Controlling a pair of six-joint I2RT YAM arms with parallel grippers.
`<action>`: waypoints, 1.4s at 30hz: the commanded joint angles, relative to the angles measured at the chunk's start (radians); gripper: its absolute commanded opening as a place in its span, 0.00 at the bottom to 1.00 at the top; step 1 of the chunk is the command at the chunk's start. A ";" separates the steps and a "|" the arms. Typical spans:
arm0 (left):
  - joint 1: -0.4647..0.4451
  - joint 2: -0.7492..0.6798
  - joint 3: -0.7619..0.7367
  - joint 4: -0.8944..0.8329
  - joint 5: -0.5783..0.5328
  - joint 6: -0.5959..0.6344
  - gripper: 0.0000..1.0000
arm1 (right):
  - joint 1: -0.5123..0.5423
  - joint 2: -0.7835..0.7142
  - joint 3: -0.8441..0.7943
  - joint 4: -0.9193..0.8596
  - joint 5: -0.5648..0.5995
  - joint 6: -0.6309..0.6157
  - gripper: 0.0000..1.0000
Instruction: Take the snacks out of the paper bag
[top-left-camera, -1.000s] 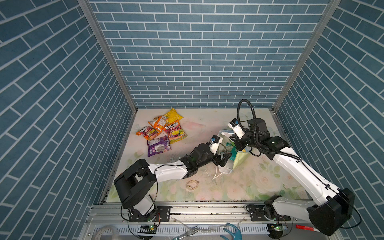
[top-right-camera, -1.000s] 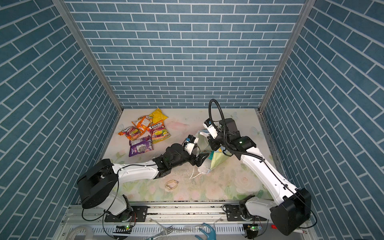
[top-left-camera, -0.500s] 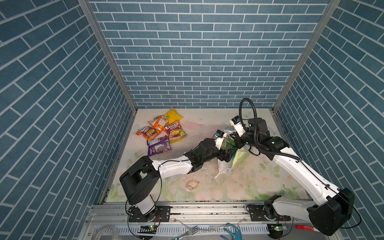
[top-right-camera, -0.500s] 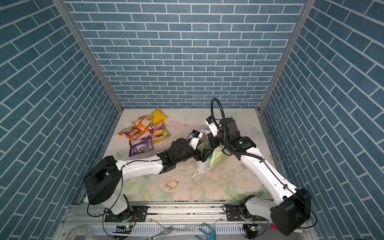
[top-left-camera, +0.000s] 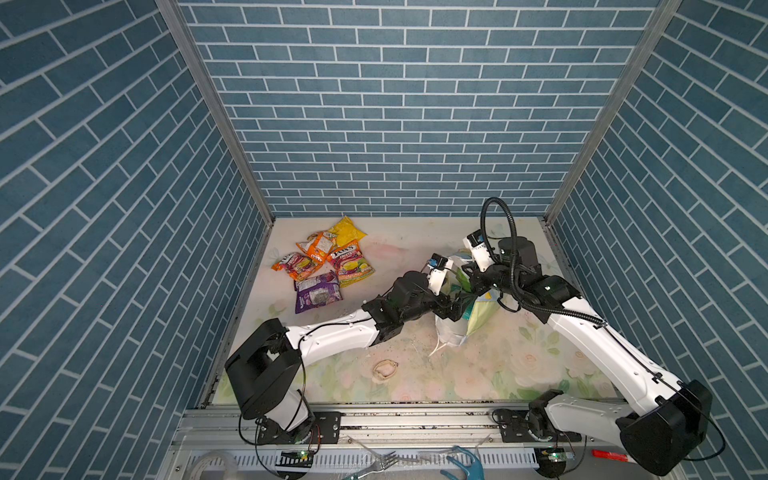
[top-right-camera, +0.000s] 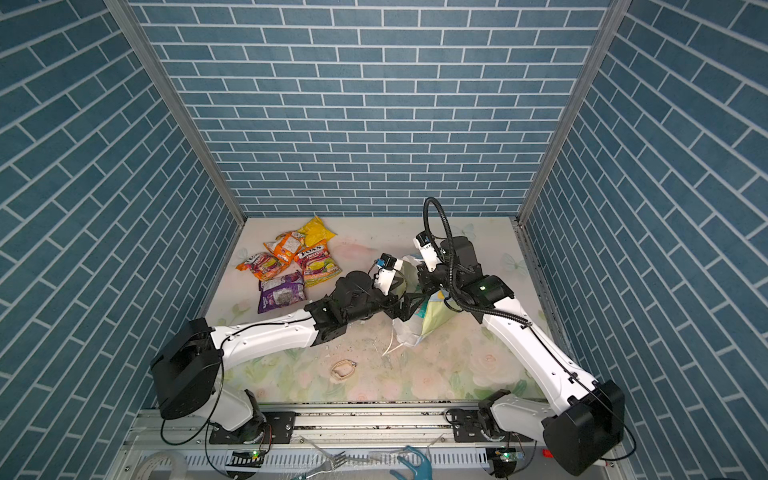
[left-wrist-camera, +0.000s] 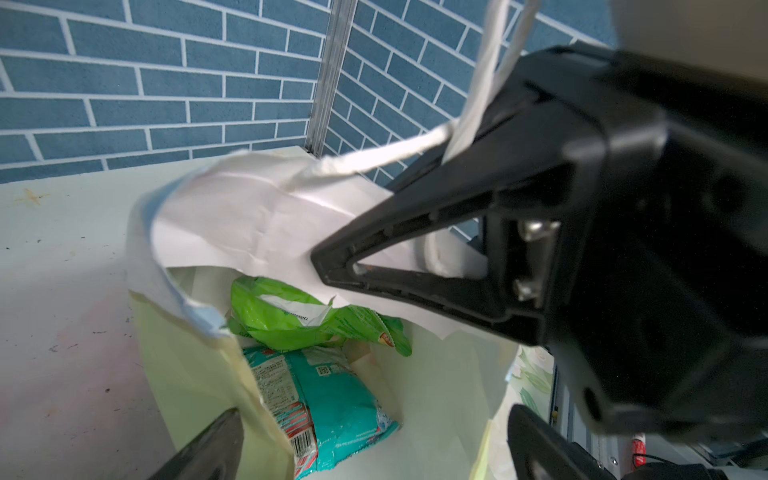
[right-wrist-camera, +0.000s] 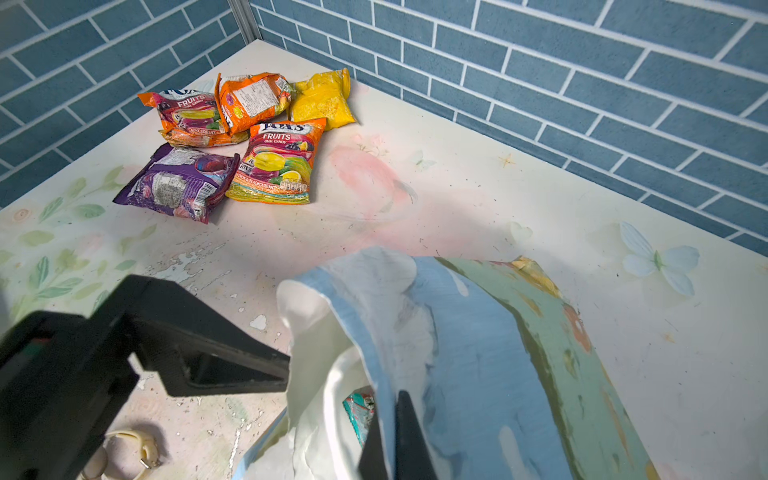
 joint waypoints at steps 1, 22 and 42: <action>-0.008 -0.017 0.015 -0.041 -0.023 -0.011 1.00 | 0.002 -0.017 -0.001 0.053 0.009 0.032 0.00; -0.009 0.027 0.107 -0.170 -0.020 -0.100 0.99 | 0.003 0.009 0.010 0.069 0.004 0.042 0.00; 0.039 -0.094 0.078 -0.193 -0.042 -0.135 0.99 | 0.002 0.021 0.000 0.081 0.033 0.045 0.00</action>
